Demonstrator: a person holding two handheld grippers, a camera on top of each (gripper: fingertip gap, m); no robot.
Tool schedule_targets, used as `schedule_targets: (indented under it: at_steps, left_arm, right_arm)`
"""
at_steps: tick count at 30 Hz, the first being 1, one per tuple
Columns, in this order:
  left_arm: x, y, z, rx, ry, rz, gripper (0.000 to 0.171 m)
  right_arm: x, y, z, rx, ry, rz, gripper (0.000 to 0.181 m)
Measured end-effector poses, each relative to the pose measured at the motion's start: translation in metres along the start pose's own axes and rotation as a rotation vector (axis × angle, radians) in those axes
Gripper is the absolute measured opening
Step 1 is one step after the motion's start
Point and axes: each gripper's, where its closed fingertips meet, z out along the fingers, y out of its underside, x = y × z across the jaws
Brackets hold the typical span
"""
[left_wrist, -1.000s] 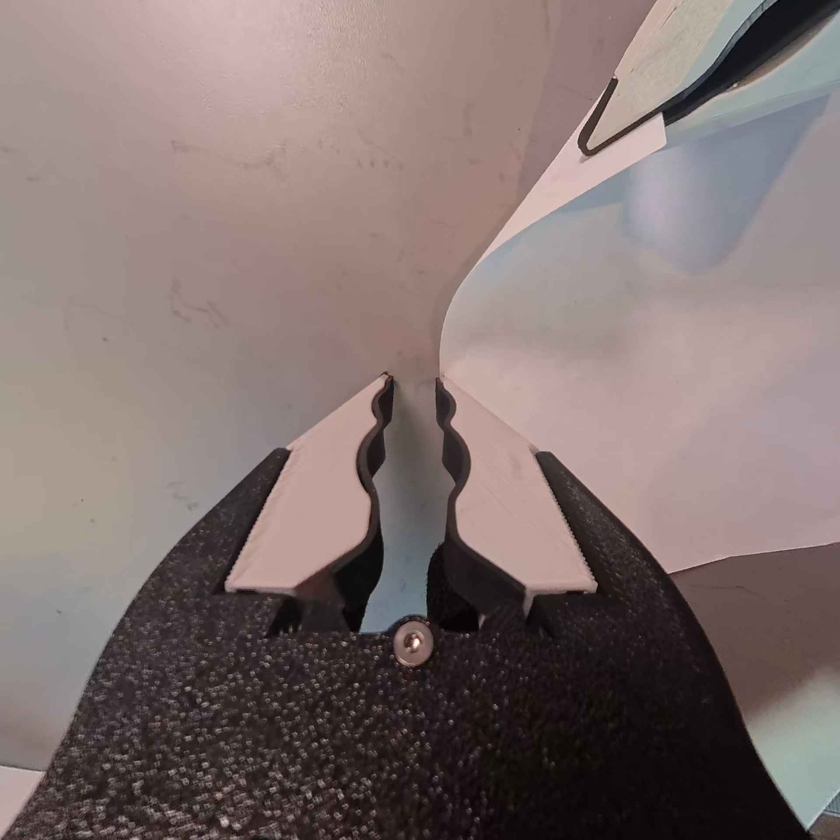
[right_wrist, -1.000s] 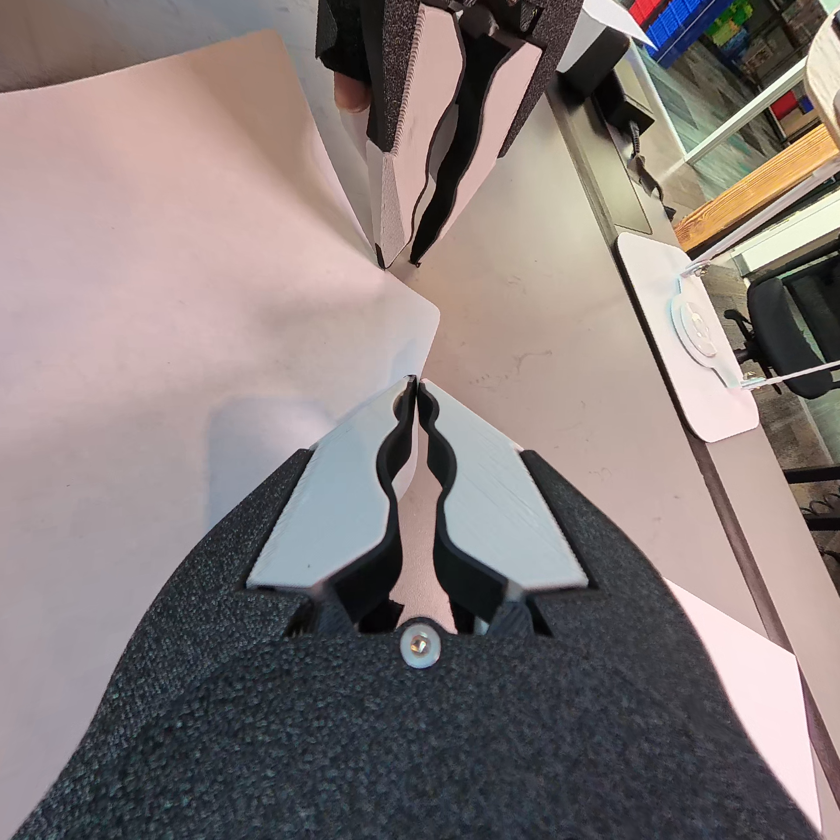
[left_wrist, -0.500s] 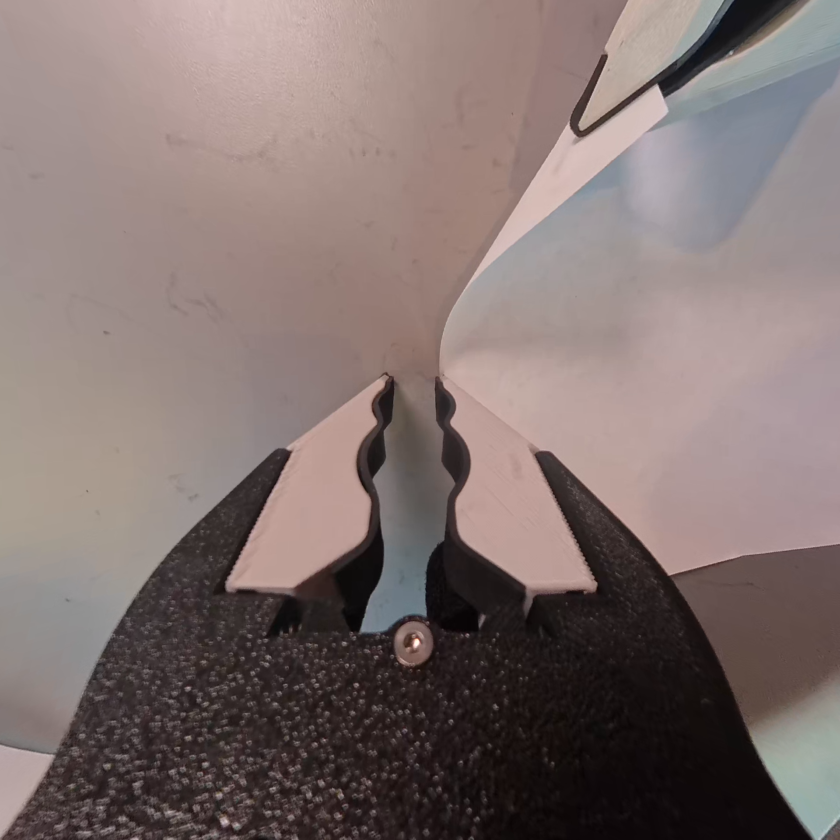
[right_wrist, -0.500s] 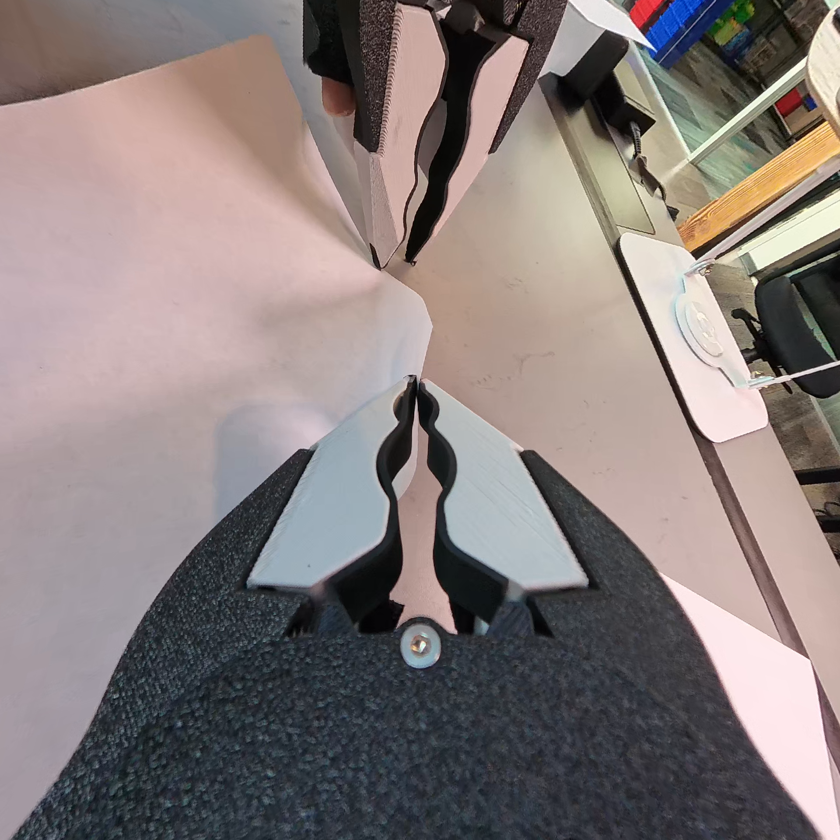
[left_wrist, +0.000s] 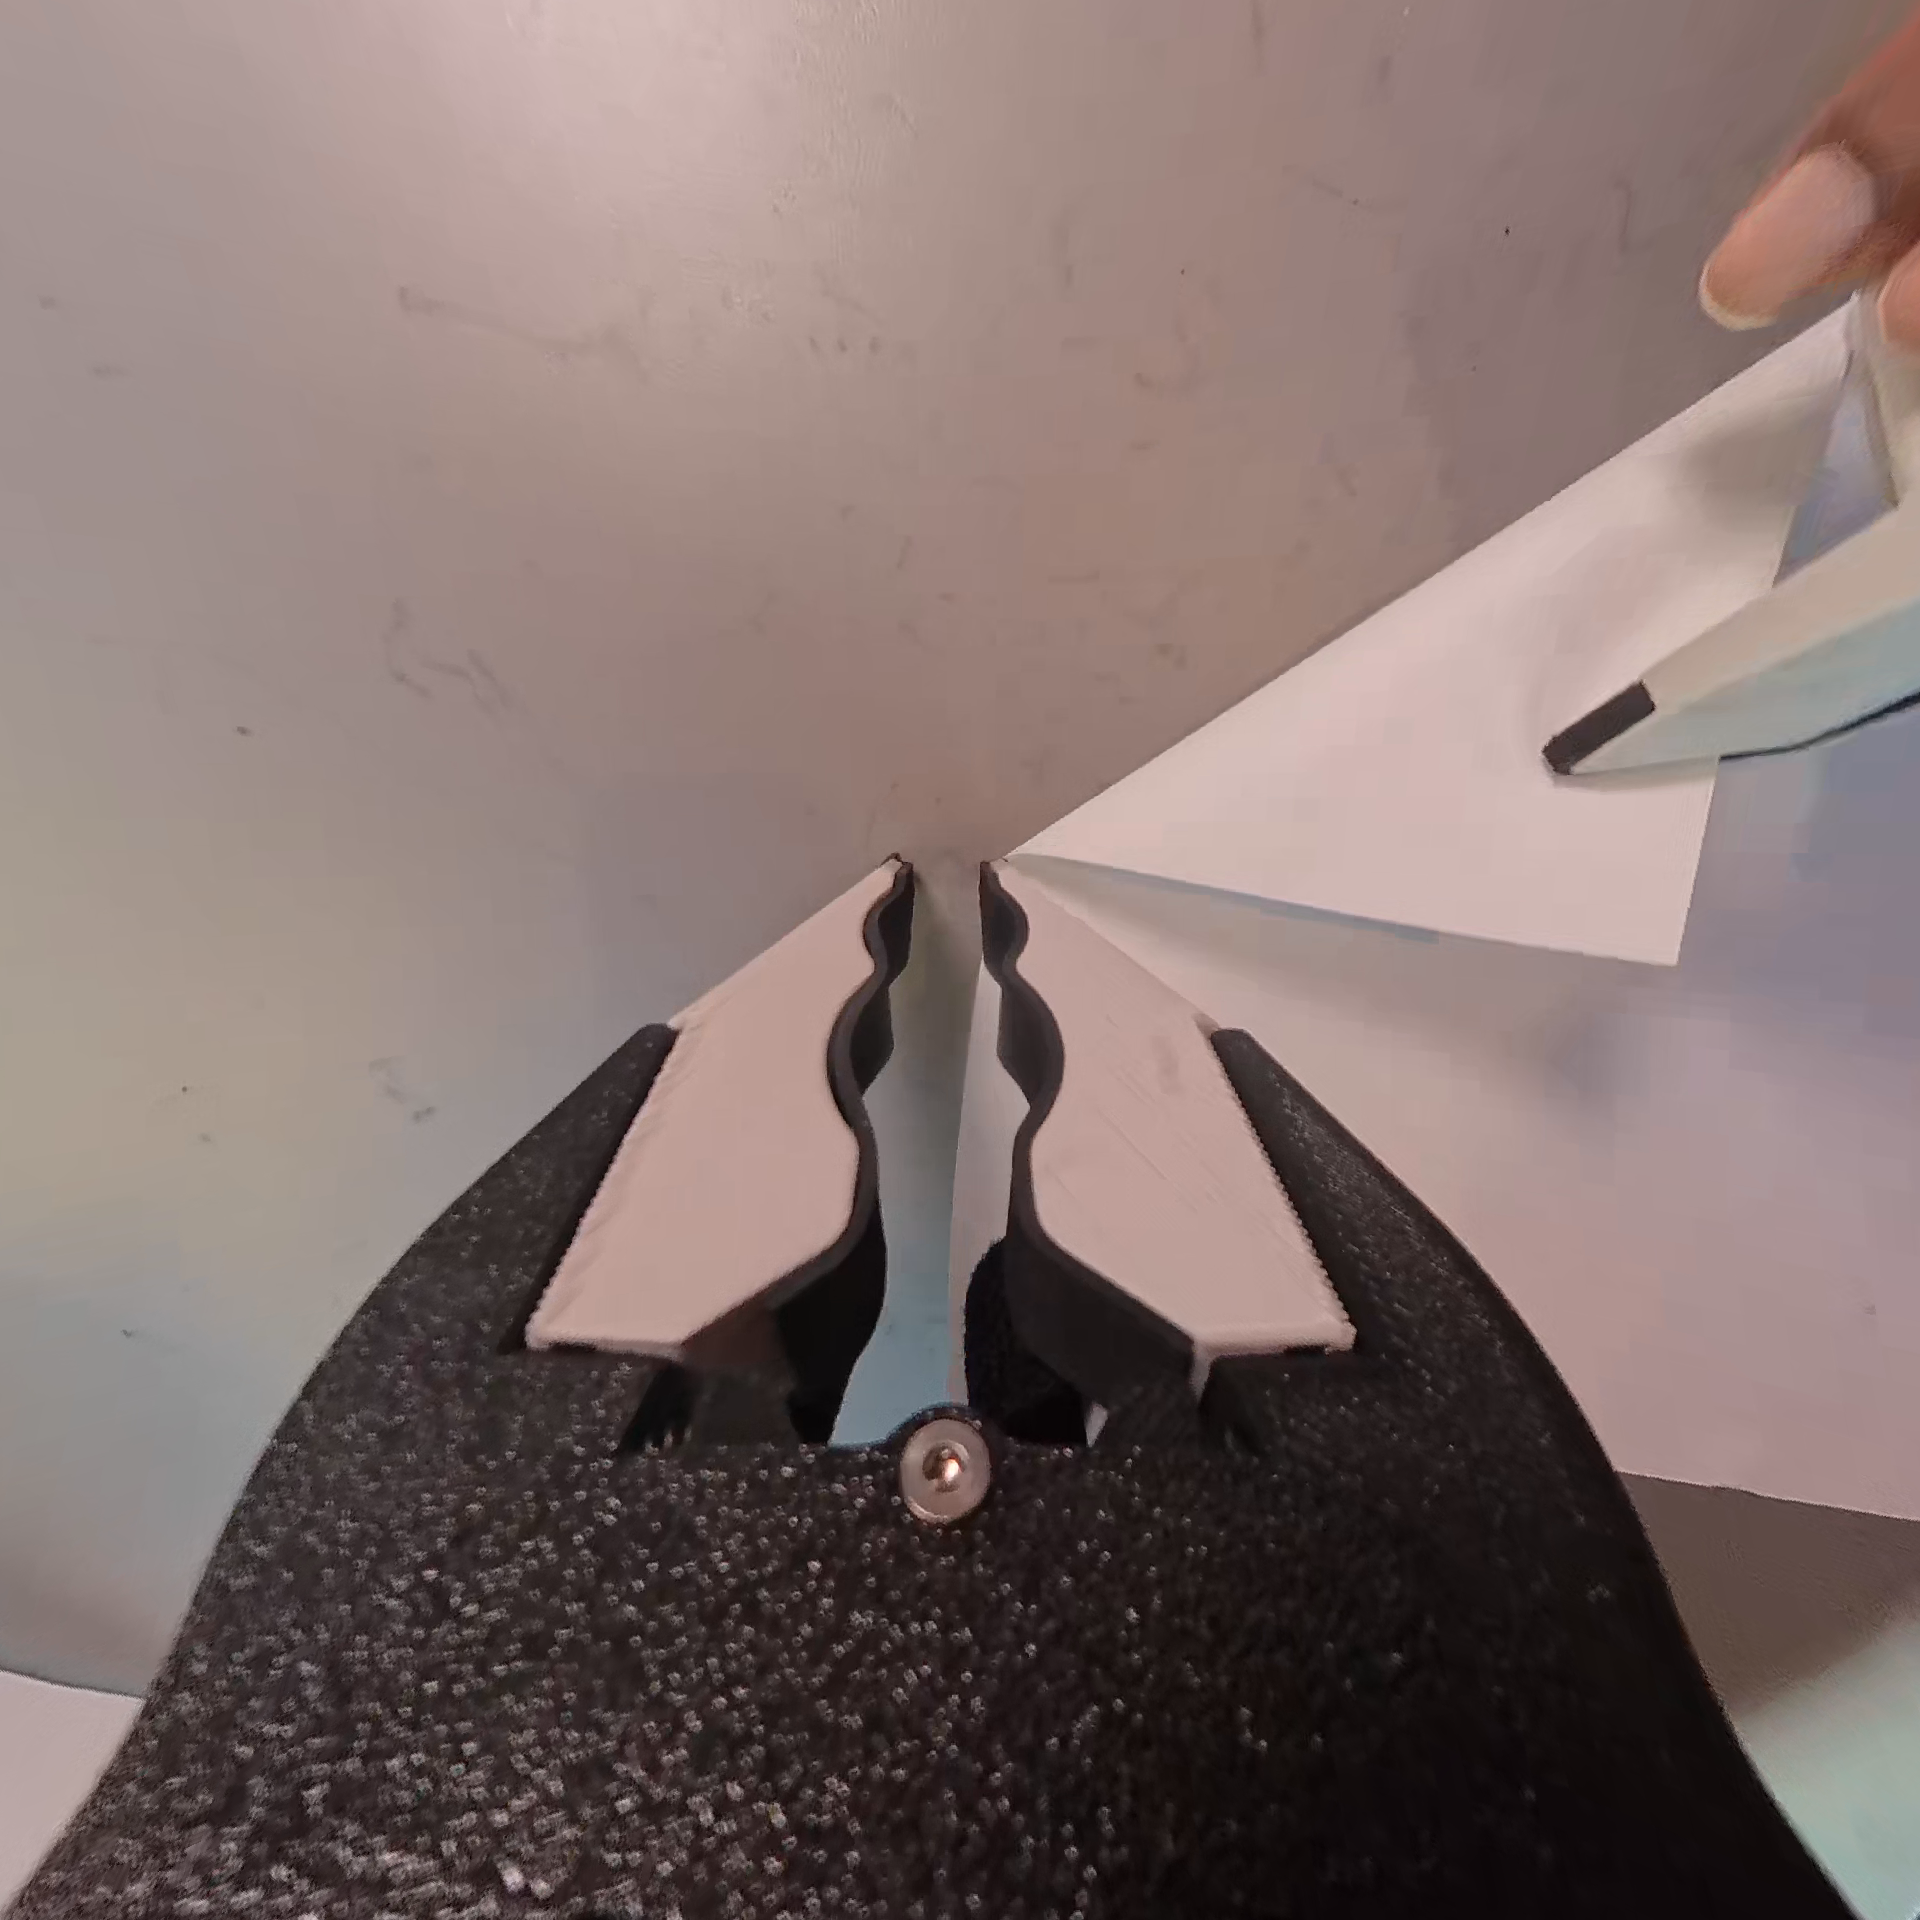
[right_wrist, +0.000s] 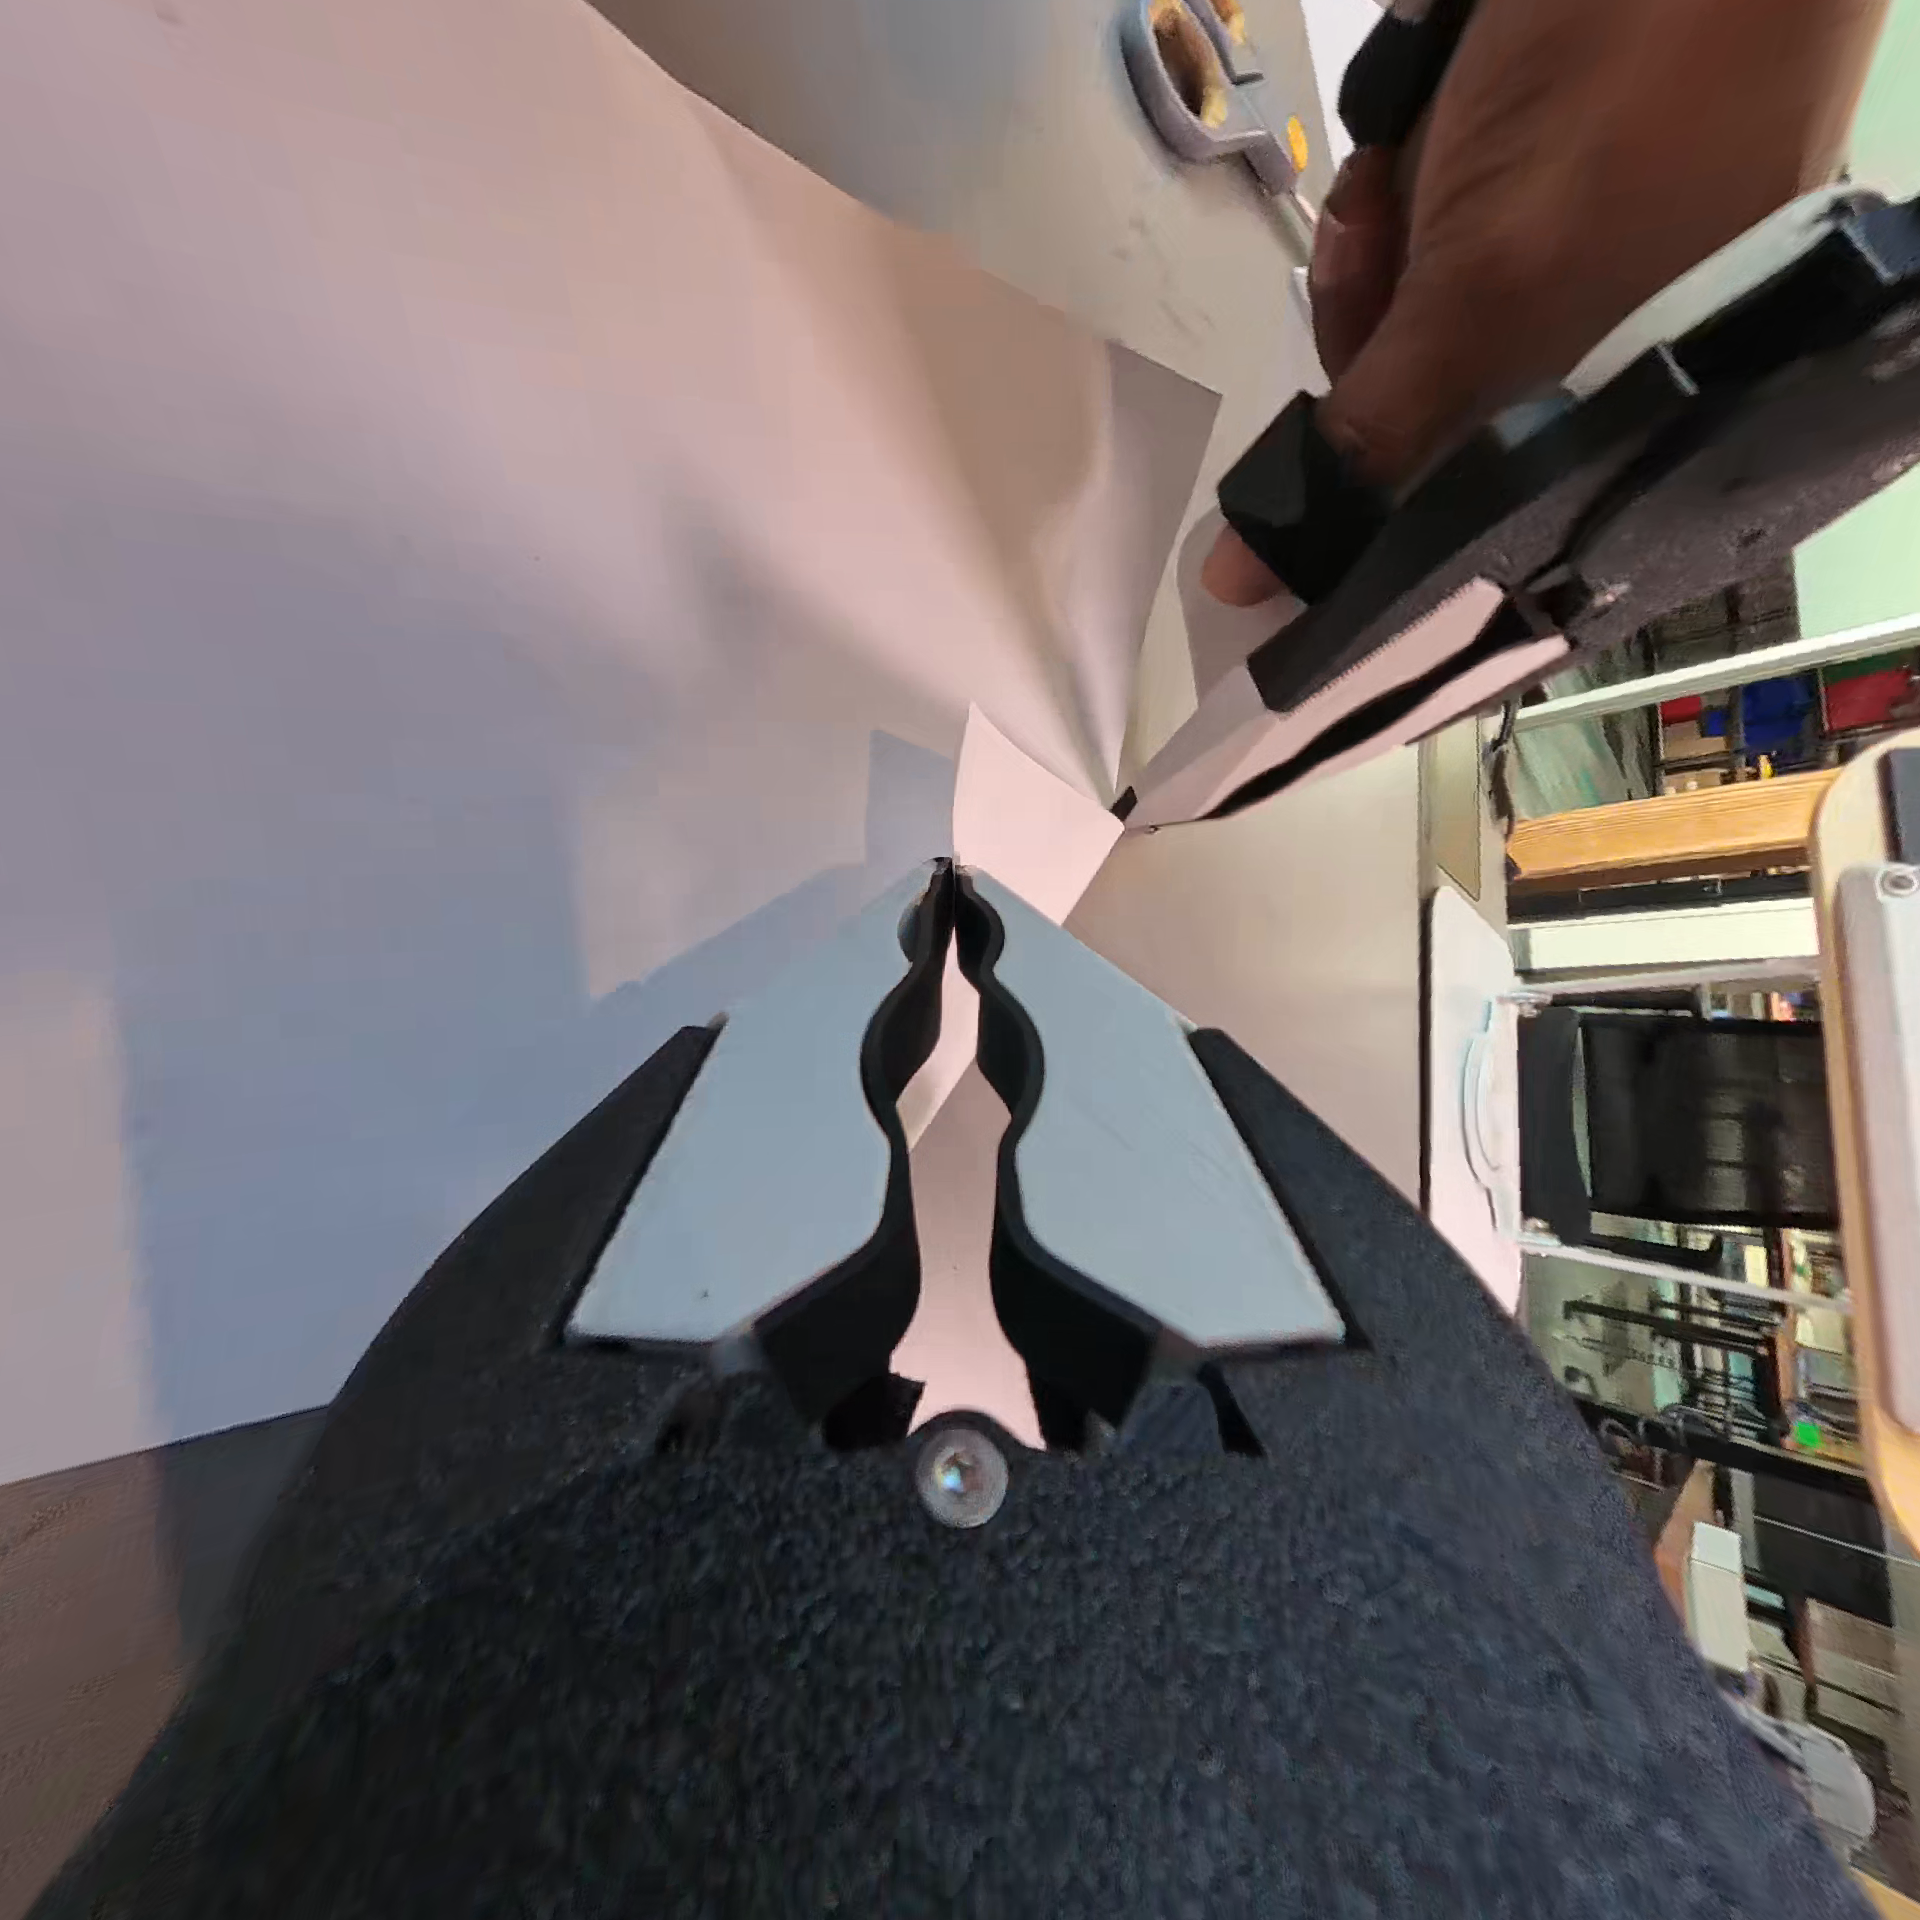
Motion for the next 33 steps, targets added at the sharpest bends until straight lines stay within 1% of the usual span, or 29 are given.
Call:
schedule_targets:
  at_steps: [4, 11, 16, 19, 23, 27, 30, 33]
  left_arm:
    - [0.002, 0.0, 0.0, 0.009, -0.012, 0.002, 0.009]
    - [0.002, 0.0, 0.0, 0.024, -0.007, 0.006, 0.007]
    - [0.003, 0.0, 0.0, 0.03, -0.003, 0.019, 0.006]
    - [0.003, 0.0, 0.0, 0.032, -0.014, 0.031, 0.005]
    - [0.004, 0.0, 0.0, 0.026, -0.02, 0.063, 0.002]
    - [0.006, -0.001, 0.0, 0.05, -0.001, 0.063, 0.001]
    - [0.008, 0.0, -0.004, 0.074, 0.057, 0.002, 0.001]
    - [0.02, -0.005, -0.016, 0.125, 0.138, -0.025, 0.006]
  right_arm:
    - [-0.014, -0.004, 0.011, -0.048, -0.032, -0.083, 0.0]
    - [-0.017, -0.004, 0.013, -0.088, -0.094, -0.104, 0.0]
    - [-0.019, -0.001, 0.011, -0.069, -0.193, -0.017, 0.0]
    - [-0.034, -0.009, 0.001, -0.004, -0.341, 0.088, 0.0]
    - [-0.028, -0.005, 0.004, -0.019, -0.29, 0.106, 0.0]
    - [-0.028, -0.004, 0.004, -0.009, -0.294, 0.135, 0.0]
    - [-0.029, -0.004, 0.004, -0.004, -0.3, 0.142, 0.0]
    - [-0.029, -0.004, 0.004, 0.007, -0.298, 0.148, 0.0]
